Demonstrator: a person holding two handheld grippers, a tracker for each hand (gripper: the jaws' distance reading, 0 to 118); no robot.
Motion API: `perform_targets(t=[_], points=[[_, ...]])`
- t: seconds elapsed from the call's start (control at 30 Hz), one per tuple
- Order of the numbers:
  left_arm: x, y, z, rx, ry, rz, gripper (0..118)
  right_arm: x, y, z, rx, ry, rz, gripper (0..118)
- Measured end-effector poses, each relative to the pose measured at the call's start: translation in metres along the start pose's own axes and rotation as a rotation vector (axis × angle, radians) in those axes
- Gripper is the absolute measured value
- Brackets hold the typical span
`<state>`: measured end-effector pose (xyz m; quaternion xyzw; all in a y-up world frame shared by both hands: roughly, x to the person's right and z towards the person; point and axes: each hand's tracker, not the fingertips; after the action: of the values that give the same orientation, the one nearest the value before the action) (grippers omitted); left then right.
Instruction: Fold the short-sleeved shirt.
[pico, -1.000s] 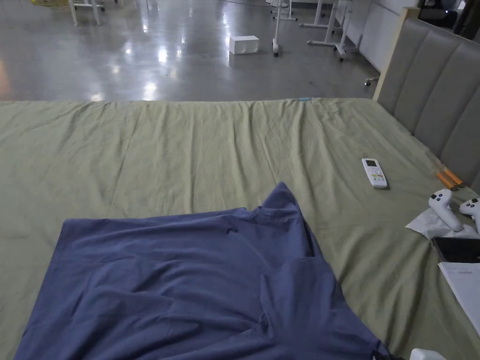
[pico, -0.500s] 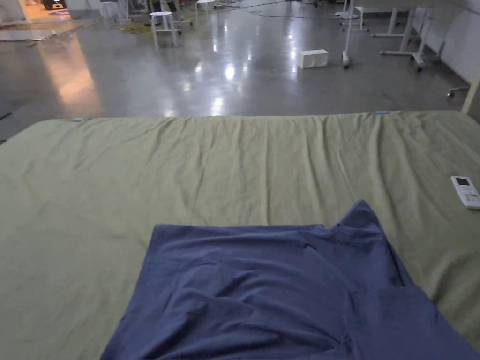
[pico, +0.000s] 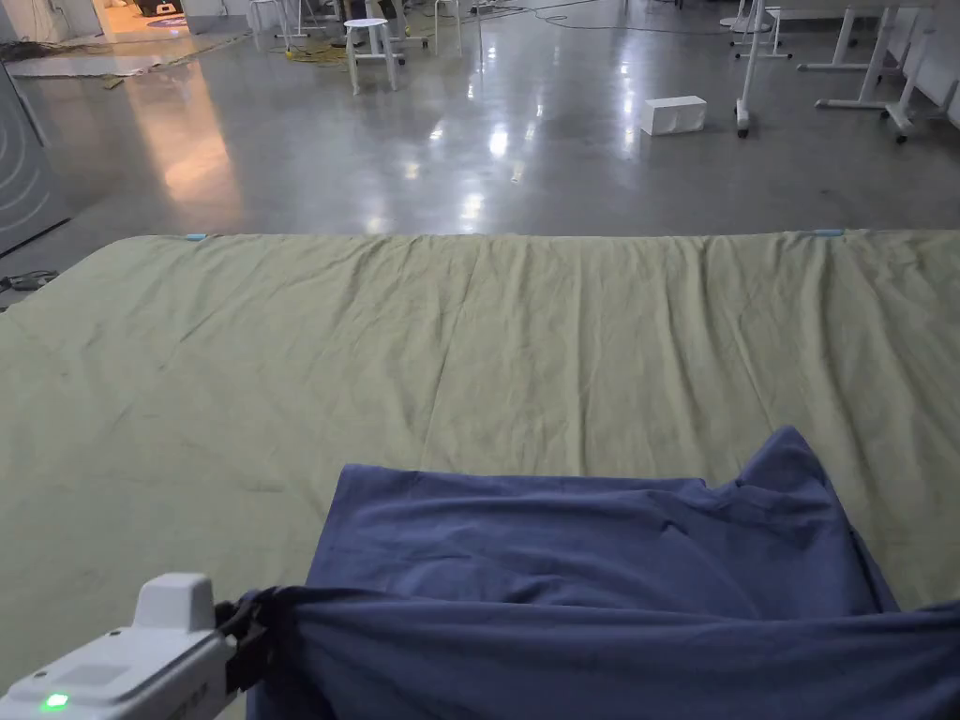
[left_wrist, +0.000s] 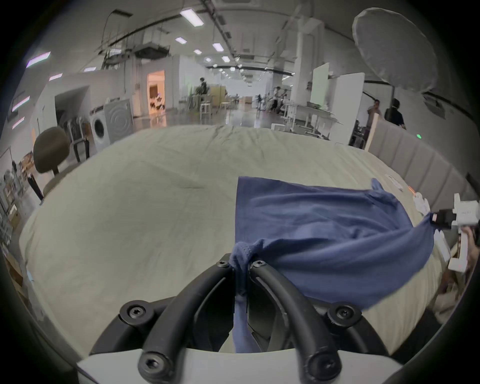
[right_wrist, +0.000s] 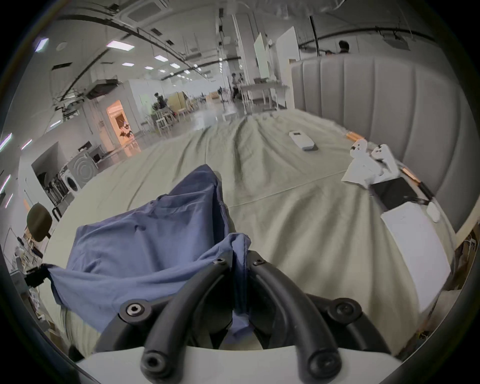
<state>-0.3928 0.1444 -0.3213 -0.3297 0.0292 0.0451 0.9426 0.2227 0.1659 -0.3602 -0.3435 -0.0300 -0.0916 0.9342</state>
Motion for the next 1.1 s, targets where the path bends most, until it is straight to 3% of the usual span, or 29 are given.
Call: perform_targets(t=[0.1,0.13,0.17,0.2,0.23,0.27,0.37,0.43,0.63,0.8,0.87,0.97,1.0,1.03,1.07,1.1], points=[[0.004,0.018,-0.048,-0.113,0.011,0.074,11,-0.011,0.010,-0.047,-0.106,-0.056,-0.004,12],[0.004,0.019,-0.063,-0.112,0.015,0.097,22,-0.010,0.008,-0.062,-0.150,-0.075,0.000,22],[0.003,0.019,-0.073,-0.129,0.016,0.108,48,-0.009,0.003,-0.074,-0.196,-0.087,0.006,44],[0.002,0.017,-0.085,-0.166,0.011,0.112,85,-0.007,-0.002,-0.080,-0.217,-0.104,0.008,70],[0.000,0.016,-0.095,-0.200,0.016,0.121,103,-0.005,-0.007,-0.083,-0.224,-0.112,0.008,74],[-0.002,0.012,-0.092,-0.208,0.015,0.122,103,0.003,-0.011,-0.086,-0.202,-0.101,0.002,74],[-0.010,0.005,-0.067,-0.125,-0.051,0.150,99,0.032,-0.009,-0.058,-0.099,0.016,-0.124,76],[-0.013,0.006,-0.031,-0.036,-0.054,0.113,100,0.036,-0.006,-0.017,-0.034,0.061,-0.140,78],[0.000,0.002,0.114,0.198,-0.070,0.046,99,0.032,-0.023,0.118,0.234,0.109,-0.115,79],[0.047,-0.013,0.217,0.389,-0.010,-0.062,97,-0.010,-0.054,0.207,0.431,0.142,0.000,79],[0.056,-0.020,0.239,0.457,-0.009,-0.099,89,-0.027,-0.063,0.229,0.481,0.157,0.069,73],[0.077,-0.025,0.268,0.515,-0.001,-0.134,81,-0.043,-0.076,0.247,0.507,0.161,0.160,41],[0.083,-0.027,0.273,0.510,0.008,-0.153,78,-0.049,-0.078,0.251,0.530,0.166,0.186,32],[0.087,-0.029,0.278,0.522,0.017,-0.172,66,-0.053,-0.080,0.254,0.542,0.179,0.196,26],[0.093,-0.033,0.284,0.524,-0.028,-0.196,43,-0.054,-0.083,0.255,0.508,0.204,0.170,18],[0.097,-0.035,0.289,0.535,-0.047,-0.203,6,-0.056,-0.084,0.255,0.492,0.214,0.165,6]])
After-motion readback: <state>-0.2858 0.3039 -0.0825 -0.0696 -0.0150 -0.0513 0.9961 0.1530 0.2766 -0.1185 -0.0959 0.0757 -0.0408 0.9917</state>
